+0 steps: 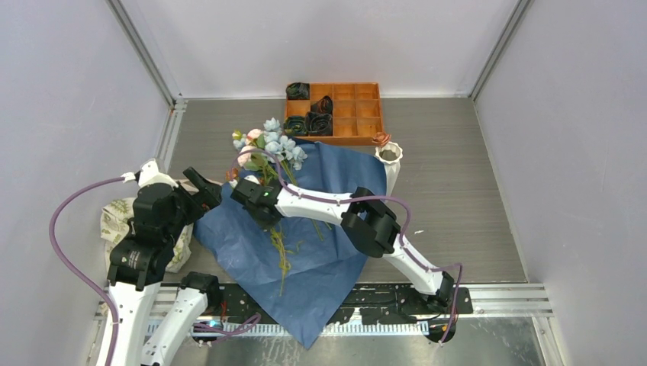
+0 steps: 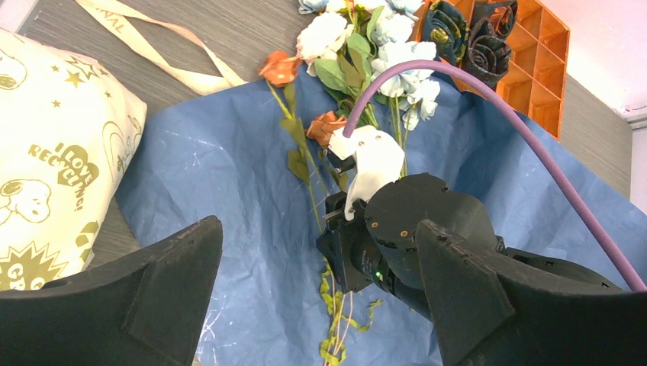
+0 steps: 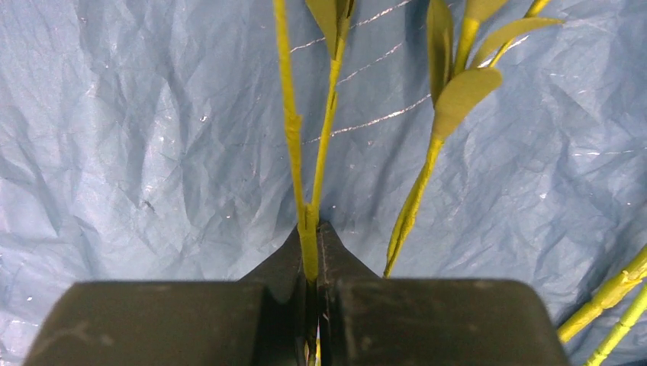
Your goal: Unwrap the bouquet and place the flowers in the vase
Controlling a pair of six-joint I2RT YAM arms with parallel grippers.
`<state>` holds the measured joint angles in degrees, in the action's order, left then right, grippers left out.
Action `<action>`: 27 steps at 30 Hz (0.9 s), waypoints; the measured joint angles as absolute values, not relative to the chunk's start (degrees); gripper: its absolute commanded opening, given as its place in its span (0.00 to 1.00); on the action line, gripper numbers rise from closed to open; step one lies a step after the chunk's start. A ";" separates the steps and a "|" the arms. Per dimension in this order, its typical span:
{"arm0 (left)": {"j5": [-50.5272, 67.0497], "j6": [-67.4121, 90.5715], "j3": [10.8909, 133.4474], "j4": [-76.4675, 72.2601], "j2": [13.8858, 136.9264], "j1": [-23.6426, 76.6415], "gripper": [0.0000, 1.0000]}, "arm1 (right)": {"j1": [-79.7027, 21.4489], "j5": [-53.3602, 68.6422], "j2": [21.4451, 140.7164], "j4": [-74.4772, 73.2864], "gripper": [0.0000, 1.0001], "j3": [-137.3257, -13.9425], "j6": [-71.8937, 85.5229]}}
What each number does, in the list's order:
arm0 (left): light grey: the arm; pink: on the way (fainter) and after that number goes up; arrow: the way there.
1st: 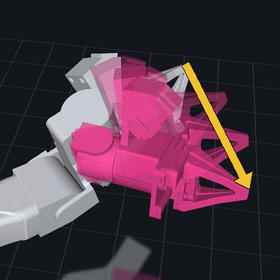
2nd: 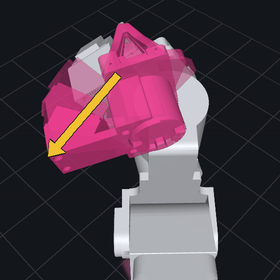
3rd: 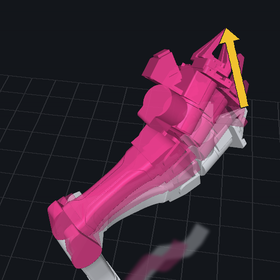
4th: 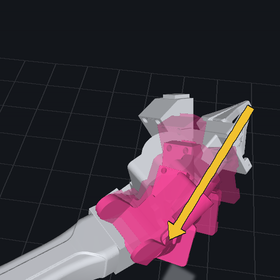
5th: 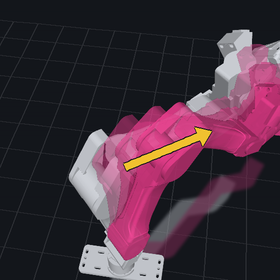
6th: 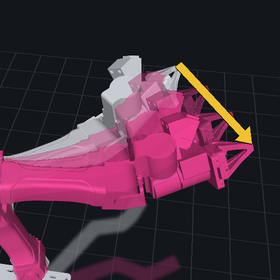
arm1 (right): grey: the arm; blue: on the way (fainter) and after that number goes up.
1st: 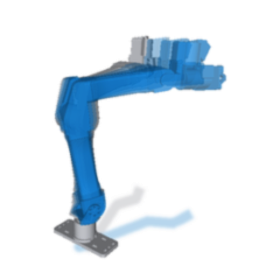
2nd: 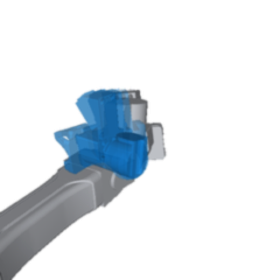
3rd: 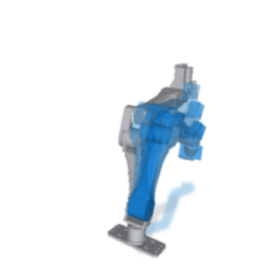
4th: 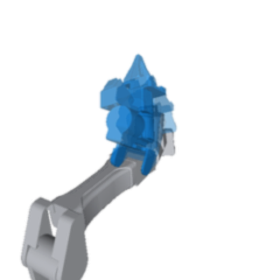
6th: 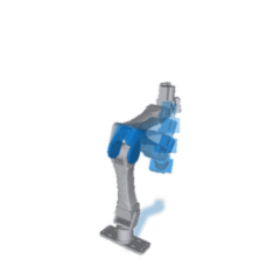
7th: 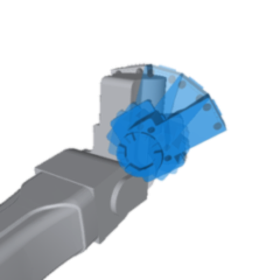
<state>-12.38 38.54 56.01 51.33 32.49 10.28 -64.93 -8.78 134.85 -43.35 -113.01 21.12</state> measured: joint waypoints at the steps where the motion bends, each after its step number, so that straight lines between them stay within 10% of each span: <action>1: -12.38 38.54 56.01 51.35 32.49 10.28 0.97 | -65.04 -9.06 134.85 -43.38 0.02 -113.01 21.08; 27: -9.30 38.33 59.77 51.90 32.03 10.28 0.97 | -63.75 -45.47 100.20 -46.70 0.01 -111.24 5.67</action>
<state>-9.30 38.33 59.77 51.90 32.03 10.28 -63.75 -45.47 100.20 -46.70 -111.24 5.67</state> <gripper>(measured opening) 0.972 0.063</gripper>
